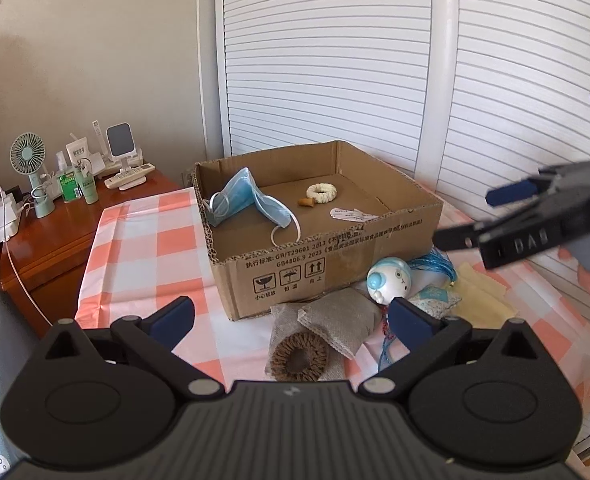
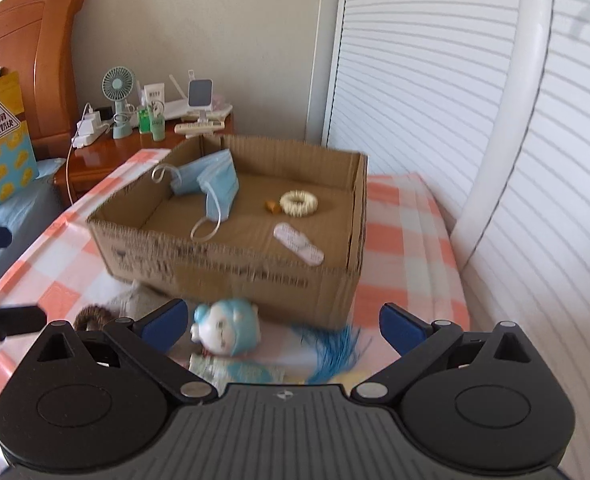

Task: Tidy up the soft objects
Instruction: 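Withdraw both tools from the box back over the table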

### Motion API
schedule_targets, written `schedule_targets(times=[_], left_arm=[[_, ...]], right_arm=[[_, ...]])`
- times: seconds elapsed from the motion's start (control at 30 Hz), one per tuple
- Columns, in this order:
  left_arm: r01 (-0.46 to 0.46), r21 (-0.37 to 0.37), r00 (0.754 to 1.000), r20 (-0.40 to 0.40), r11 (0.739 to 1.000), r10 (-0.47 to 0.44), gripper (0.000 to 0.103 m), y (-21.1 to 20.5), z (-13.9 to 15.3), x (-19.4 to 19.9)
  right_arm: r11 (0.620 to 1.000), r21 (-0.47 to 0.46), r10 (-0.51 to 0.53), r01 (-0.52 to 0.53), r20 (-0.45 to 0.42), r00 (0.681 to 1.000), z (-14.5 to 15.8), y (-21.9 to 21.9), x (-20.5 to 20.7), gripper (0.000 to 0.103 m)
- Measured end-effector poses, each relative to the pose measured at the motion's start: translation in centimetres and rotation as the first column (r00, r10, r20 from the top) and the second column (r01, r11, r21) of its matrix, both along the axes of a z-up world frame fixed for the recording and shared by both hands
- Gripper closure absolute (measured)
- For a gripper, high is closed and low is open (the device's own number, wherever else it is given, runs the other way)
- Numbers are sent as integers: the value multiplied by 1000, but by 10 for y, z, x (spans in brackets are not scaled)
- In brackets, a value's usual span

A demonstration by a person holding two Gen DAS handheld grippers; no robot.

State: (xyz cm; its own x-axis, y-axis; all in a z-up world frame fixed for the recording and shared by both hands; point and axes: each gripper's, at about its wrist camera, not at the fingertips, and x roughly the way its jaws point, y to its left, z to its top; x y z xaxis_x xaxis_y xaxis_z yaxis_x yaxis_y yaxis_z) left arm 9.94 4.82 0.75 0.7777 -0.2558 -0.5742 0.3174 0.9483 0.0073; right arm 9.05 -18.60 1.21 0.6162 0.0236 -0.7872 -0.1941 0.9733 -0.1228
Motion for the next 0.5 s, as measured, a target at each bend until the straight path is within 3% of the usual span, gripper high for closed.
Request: schedule_targets(times=[0.5], left_arm=[[5, 0, 999, -36, 1000, -5, 1, -6, -23, -4]], right_arm=[[998, 2, -55, 56, -98, 994, -44, -3, -44, 0]])
